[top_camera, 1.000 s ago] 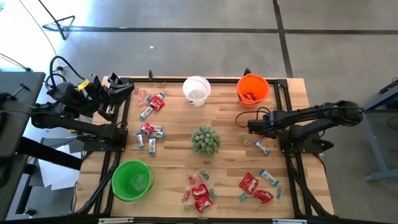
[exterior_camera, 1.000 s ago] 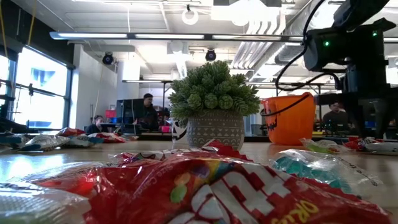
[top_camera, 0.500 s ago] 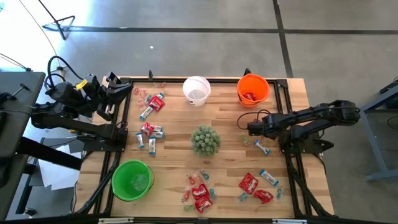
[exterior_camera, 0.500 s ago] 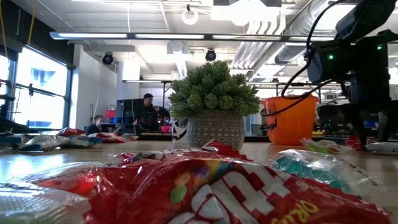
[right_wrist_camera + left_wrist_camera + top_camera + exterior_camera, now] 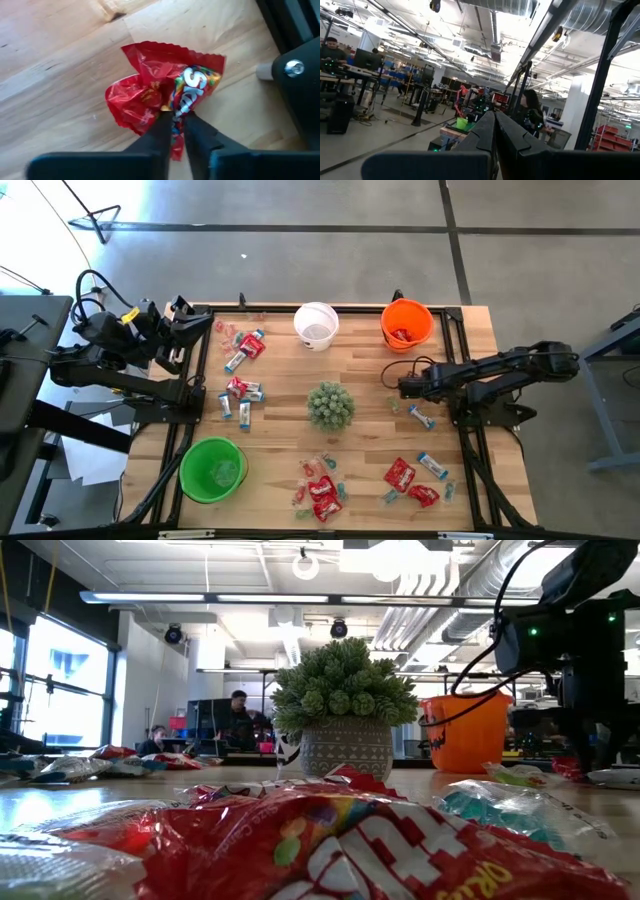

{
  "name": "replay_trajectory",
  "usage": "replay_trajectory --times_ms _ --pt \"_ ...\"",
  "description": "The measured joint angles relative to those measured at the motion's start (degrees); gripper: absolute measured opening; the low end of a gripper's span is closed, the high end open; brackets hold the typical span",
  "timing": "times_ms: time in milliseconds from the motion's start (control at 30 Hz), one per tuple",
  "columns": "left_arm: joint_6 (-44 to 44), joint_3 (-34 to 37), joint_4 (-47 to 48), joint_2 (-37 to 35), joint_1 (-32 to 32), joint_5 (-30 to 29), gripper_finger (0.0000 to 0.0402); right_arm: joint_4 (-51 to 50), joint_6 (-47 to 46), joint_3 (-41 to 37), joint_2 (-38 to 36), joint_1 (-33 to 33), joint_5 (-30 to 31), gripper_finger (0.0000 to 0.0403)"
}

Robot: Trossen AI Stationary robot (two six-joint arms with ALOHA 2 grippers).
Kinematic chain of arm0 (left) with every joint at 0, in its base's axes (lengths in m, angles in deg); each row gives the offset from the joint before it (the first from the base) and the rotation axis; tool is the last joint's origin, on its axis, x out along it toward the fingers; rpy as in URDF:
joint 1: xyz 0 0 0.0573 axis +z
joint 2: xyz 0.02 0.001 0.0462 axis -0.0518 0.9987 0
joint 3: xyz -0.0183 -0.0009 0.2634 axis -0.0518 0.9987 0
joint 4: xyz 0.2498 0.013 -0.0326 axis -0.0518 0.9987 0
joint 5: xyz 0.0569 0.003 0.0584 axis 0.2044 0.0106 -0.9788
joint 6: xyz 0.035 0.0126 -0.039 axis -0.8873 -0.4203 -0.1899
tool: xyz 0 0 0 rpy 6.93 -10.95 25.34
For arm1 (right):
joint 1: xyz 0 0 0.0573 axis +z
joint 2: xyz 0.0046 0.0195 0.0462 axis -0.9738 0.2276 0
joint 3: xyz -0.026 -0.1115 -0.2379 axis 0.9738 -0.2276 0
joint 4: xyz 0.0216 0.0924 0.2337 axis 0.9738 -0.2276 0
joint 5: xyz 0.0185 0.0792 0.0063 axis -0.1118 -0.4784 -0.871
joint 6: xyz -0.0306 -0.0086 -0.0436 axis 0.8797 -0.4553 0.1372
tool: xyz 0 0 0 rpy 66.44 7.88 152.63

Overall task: Sort candy
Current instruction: Put the red candy into the orange bucket

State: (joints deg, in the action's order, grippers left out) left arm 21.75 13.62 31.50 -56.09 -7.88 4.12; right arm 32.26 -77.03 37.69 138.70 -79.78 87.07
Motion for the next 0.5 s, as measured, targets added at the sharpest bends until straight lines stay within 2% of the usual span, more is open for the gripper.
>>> replay_trajectory --times_ms 67,500 --pt "0.04 0.00 0.00 0.00 0.00 0.00 0.0001 -0.11 0.02 -0.02 0.02 0.44 0.52 0.0008" --pt "0.09 0.00 -0.07 0.00 -0.02 0.00 0.0001 -2.96 4.05 2.46 0.32 0.48 -1.44 0.0000"
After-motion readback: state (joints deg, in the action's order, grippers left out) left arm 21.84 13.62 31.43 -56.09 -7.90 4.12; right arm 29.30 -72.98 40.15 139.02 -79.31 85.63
